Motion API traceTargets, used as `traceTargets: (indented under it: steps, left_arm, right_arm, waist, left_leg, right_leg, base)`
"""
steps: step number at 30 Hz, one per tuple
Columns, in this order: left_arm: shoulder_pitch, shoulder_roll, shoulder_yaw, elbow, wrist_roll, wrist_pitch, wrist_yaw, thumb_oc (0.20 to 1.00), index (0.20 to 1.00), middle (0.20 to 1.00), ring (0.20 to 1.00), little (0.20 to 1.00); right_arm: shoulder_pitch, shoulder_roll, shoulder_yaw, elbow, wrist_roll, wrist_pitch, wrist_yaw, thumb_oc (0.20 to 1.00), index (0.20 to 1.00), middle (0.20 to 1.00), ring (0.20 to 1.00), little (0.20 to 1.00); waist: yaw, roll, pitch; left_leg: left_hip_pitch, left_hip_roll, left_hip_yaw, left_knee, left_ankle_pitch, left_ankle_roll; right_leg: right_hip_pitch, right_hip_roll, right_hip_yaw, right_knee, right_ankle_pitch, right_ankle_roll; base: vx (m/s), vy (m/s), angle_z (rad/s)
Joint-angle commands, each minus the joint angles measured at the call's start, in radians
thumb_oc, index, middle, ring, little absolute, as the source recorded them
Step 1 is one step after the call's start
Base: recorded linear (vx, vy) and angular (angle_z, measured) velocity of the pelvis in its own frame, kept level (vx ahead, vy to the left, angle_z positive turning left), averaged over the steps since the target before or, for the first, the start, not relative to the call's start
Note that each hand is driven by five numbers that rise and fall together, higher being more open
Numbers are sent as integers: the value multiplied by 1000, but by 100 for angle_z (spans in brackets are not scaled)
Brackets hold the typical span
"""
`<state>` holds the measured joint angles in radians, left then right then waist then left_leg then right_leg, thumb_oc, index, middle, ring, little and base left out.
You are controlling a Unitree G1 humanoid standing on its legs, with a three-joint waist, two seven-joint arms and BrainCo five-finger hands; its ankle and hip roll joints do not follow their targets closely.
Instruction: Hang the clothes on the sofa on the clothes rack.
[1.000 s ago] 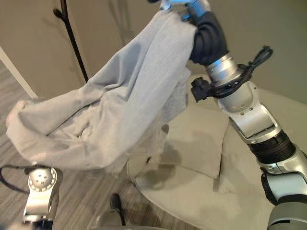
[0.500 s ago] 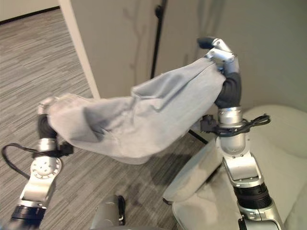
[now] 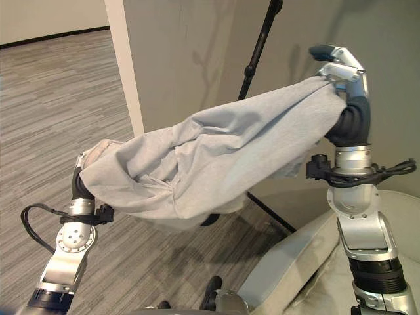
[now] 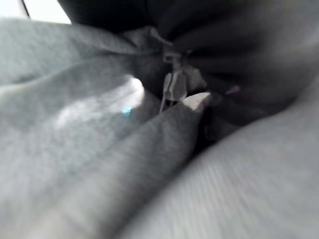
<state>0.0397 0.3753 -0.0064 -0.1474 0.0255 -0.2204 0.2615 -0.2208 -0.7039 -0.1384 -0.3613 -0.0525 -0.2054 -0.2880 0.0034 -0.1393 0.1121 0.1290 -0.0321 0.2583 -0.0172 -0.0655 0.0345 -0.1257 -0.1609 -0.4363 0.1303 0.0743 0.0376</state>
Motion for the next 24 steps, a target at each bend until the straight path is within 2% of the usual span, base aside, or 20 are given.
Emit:
traceTargets:
  steps: [1, 2, 3, 5, 6, 7, 8, 10, 13, 14, 15, 16, 17, 18, 19, 20, 22, 23, 24]
  left_arm:
    - [-35, 21, 1, -74, 9, -51, -5, 200, 200, 200, 200, 200]
    - [-40, 19, -7, -74, 2, -58, -7, 200, 200, 200, 200, 200]
    - [-44, 20, -14, -72, -14, -68, -5, 200, 200, 200, 200, 200]
    - [-46, 32, -20, -85, -25, -73, -2, 200, 200, 200, 200, 200]
    - [-50, 37, -27, -82, -21, -73, 5, 200, 200, 200, 200, 200]
    - [-66, 44, -21, -73, -2, -68, 25, 200, 200, 200, 200, 200]
    - [-69, 46, -22, -71, 2, -67, 28, 200, 200, 200, 200, 200]
    - [-91, 60, 11, -67, 51, -60, 66, 200, 200, 200, 200, 200]
    - [-138, 101, 79, -70, 201, -41, 161, 200, 200, 200, 200, 200]
    - [-177, 123, 103, -62, 252, -31, 208, 200, 200, 200, 200, 200]
    - [-178, 123, 103, -61, 253, -31, 209, 200, 200, 200, 200, 200]
    - [-255, 177, 148, -27, 329, -1, 297, 200, 200, 200, 200, 200]
    - [-303, 211, 165, -6, 368, 16, 338, 200, 200, 200, 200, 200]
    - [-316, 214, 161, 5, 373, 16, 347, 200, 200, 200, 200, 200]
    - [-421, 265, 149, 57, 422, 43, 404, 200, 200, 200, 200, 200]
    - [-493, 311, 145, 105, 471, 66, 442, 200, 200, 200, 200, 200]
    - [-539, 328, 124, 142, 491, 83, 464, 200, 200, 200, 200, 200]
    - [-592, 368, 77, 210, 511, 103, 465, 200, 200, 200, 200, 200]
    - [-599, 371, 72, 218, 510, 101, 469, 200, 200, 200, 200, 200]
  right_arm:
    - [-33, -1, -64, -4, -4, -24, -16, 200, 200, 200, 200, 200]
    - [-36, -6, -65, -5, 0, -29, -12, 200, 200, 200, 200, 200]
    - [-43, -12, -68, -5, 6, -33, -12, 200, 200, 200, 200, 200]
    - [-64, -29, -59, 2, 13, -36, -14, 200, 200, 200, 200, 200]
    - [-78, -37, -54, 12, 5, -33, -23, 200, 200, 200, 200, 200]
    - [-81, -47, -47, 32, -14, -19, -32, 200, 200, 200, 200, 200]
    - [-85, -46, -44, 37, -17, -18, -35, 200, 200, 200, 200, 200]
    - [-101, -61, -29, 65, -56, -3, -51, 200, 200, 200, 200, 200]
    - [-123, -79, -9, 107, -102, -10, -71, 200, 200, 200, 200, 200]
    - [-150, -82, 12, 141, -108, -11, -91, 200, 200, 200, 200, 200]
    - [-154, -82, 15, 144, -108, -12, -92, 200, 200, 200, 200, 200]
    - [-201, -83, 44, 175, -139, -10, -121, 200, 200, 200, 200, 200]
    - [-218, -89, 58, 190, -163, -9, -131, 200, 200, 200, 200, 200]
    - [-229, -88, 61, 197, -167, -10, -135, 200, 200, 200, 200, 200]
    - [-271, -103, 87, 243, -216, 4, -174, 200, 200, 200, 200, 200]
    - [-325, -133, 103, 302, -265, 27, -216, 200, 200, 200, 200, 200]
    - [-336, -137, 101, 311, -282, 42, -231, 200, 200, 200, 200, 200]
    - [-375, -151, 114, 373, -326, 82, -265, 200, 200, 200, 200, 200]
    - [-381, -150, 117, 379, -328, 83, -269, 200, 200, 200, 200, 200]
  waist:
    - [-18, -23, -52]
    - [-21, -26, -52]
    - [-15, -24, -41]
    - [0, -28, -21]
    - [15, -29, -6]
    - [19, -41, 1]
    - [21, -41, 4]
    - [33, -38, 11]
    - [40, -31, -13]
    - [46, -28, -23]
    - [46, -29, -22]
    - [63, -3, -32]
    - [74, 6, -38]
    - [73, 7, -33]
    - [76, 22, -49]
    - [76, 45, -69]
    - [76, 46, -75]
    - [78, 40, -93]
    - [78, 38, -92]
  left_leg:
    - [-46, 65, 21, 130, -97, -62]
    - [-58, 70, 37, 207, -104, -82]
    - [-118, 116, 41, 355, -91, -111]
    - [-204, 199, 49, 571, 22, -177]
    - [-269, 231, 32, 678, 93, -213]
    - [-319, 295, 27, 717, 133, -215]
    - [-325, 302, 26, 728, 135, -216]
    - [-362, 357, 32, 666, 134, -177]
    - [-329, 367, 25, 392, 122, -157]
    - [-307, 366, 23, 262, 163, -165]
    - [-301, 363, 26, 252, 169, -166]
    - [-288, 375, -34, 75, 242, -189]
    - [-281, 373, -81, 17, 251, -200]
    - [-279, 374, -81, 3, 265, -199]
    - [-272, 364, -123, -42, 264, -220]
    - [-257, 356, -114, -32, 250, -214]
    - [-266, 344, -114, 0, 249, -211]
    - [-267, 300, -121, 43, 209, -190]
    - [-272, 297, -120, 48, 210, -185]
  right_leg:
    - [88, 12, -11, -50, -39, 66]
    - [107, 13, -10, -58, -53, 57]
    - [128, 27, -10, -68, -69, 36]
    - [169, 51, -10, -87, -96, -2]
    - [190, 65, -4, -96, -108, -23]
    - [222, 67, 10, -107, -125, -21]
    - [223, 72, 12, -111, -126, -24]
    - [236, 69, 12, -124, -118, -24]
    - [244, 60, 43, -135, -124, 8]
    - [253, 55, 51, -133, -132, 19]
    - [253, 53, 52, -133, -132, 19]
    - [272, 59, 74, -115, -158, 29]
    - [284, 57, 91, -103, -171, 35]
    - [280, 59, 89, -100, -168, 34]
    - [307, 58, 99, -76, -199, 40]
    - [325, 49, 106, -56, -225, 54]
    - [333, 37, 110, -50, -220, 55]
    - [337, 2, 116, -16, -207, 67]
    - [334, -2, 116, -14, -204, 69]
  base:
    - [178, -64, -20]
    - [111, -102, -31]
    - [103, -117, -22]
    - [65, -149, -16]
    - [177, -146, -23]
    - [167, -90, -16]
    - [142, -19, -5]
    - [66, 109, -4]
    - [206, 218, -28]
    - [181, 163, -27]
    - [295, 276, -19]
    - [311, 287, -23]
    - [293, 291, -14]
    - [305, 247, -14]
    - [365, 361, -44]
    - [369, 365, -53]
    - [272, 322, -47]
    - [291, 334, -33]
    - [328, 457, -19]
